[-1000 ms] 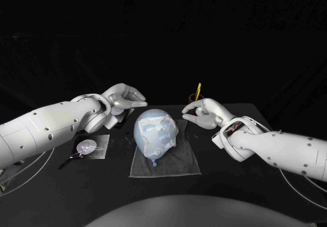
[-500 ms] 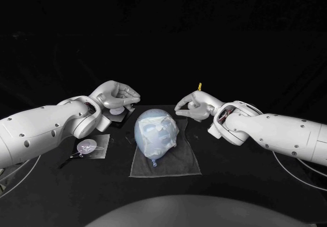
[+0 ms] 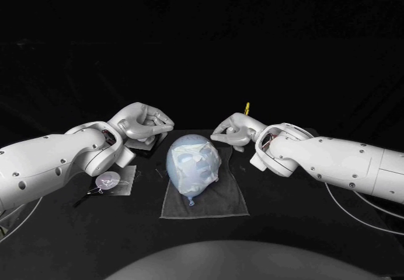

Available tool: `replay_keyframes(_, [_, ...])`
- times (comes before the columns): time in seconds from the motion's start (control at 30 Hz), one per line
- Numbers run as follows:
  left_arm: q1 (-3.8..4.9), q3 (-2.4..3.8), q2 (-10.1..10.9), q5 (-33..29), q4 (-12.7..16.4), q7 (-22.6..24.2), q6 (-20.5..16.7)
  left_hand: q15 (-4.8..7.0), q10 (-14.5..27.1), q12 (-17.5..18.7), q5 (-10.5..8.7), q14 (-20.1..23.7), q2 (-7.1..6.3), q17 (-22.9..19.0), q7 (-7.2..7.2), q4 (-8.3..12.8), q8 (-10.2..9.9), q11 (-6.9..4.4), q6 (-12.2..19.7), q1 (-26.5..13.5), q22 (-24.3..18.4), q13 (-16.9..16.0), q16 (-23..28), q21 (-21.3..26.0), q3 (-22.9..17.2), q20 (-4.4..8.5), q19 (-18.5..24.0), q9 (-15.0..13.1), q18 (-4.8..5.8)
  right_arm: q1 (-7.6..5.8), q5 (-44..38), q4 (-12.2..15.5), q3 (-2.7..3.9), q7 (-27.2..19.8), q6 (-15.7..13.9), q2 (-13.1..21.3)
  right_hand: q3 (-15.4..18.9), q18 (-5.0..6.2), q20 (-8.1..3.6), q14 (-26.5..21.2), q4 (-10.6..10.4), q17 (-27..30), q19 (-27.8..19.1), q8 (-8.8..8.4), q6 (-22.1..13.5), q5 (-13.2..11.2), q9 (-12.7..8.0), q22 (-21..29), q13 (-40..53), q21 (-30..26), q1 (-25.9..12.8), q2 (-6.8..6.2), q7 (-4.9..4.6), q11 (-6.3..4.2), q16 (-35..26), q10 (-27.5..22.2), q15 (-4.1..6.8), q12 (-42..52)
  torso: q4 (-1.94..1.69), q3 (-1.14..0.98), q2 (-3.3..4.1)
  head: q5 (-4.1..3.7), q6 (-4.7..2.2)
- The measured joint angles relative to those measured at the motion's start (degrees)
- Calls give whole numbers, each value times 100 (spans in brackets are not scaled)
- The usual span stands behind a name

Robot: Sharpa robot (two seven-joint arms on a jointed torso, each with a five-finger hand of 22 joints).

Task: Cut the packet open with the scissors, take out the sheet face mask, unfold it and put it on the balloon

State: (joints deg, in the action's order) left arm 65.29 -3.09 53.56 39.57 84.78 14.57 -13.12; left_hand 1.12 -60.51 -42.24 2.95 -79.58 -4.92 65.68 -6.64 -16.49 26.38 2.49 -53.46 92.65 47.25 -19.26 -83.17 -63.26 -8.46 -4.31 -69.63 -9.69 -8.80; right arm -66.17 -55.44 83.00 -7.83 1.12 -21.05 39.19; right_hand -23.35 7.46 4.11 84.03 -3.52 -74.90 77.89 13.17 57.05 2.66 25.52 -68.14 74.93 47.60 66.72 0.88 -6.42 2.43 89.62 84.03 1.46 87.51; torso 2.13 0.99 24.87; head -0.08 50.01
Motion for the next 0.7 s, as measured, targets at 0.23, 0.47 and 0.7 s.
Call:
replay_keyframes(0.23, [-6,-3,20,156,33,-50,41,-9,144,-483,0,-112,-60,388,8,4,0,-13,-7,-60,378,-417,-80,-329,-101,9,-31,-61,1,-2,142,22,0,272,50,-61,147,-11,-11,0,-189,-1,10,0,23,0,5,-3,1,0,-167,-155,-17,-4,19,-5,0,0,7,-1,1,-12,0])
replay_keyframes(0.47, [-9,-5,22,231,36,-89,58,-12,175,-599,0,-152,-86,501,8,-3,0,-4,-7,-86,481,-544,-96,-413,-137,9,-31,-83,88,-3,164,26,0,456,87,-124,248,-39,-10,0,-290,-5,10,0,24,0,6,9,2,-1,-221,-275,-17,-9,18,-10,0,-1,5,-1,-1,-29,0])
replay_keyframes(0.7, [-10,-8,30,264,38,-119,67,-1,186,-653,0,-182,-85,527,8,12,0,-14,-7,-86,504,-590,-119,-437,-153,9,-31,-94,89,-4,134,-5,0,578,69,-183,343,-41,-10,-1,-319,-5,9,0,23,0,6,25,1,-35,-203,-390,-17,-9,15,-10,-1,-2,4,0,-1,-32,0])
